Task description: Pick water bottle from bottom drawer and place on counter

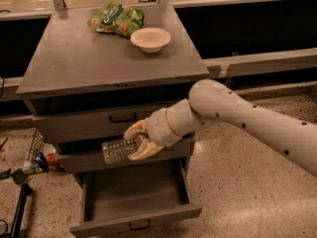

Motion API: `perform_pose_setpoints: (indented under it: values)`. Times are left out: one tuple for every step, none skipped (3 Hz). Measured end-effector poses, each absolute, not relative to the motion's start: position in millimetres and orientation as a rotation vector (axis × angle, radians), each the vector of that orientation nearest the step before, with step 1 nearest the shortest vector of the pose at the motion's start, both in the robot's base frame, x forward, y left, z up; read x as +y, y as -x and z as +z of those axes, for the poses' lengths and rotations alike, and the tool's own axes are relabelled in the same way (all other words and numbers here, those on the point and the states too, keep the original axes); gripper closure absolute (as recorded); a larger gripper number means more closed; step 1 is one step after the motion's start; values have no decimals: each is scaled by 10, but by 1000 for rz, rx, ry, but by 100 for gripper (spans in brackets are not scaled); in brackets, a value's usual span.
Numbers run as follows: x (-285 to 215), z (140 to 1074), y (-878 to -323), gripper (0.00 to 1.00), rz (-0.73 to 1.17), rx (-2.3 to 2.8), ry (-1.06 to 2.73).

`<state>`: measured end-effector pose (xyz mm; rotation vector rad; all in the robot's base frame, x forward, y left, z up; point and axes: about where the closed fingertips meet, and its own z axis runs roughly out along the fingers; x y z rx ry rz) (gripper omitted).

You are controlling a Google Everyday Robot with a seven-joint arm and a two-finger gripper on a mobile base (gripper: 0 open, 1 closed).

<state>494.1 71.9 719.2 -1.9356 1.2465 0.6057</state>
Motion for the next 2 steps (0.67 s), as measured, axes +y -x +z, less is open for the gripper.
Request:
perform_pose_setpoints:
  values:
    - [729, 7294, -4937, 100, 589, 1232, 1942]
    - [686, 7794, -5084, 100, 506, 1151, 1925]
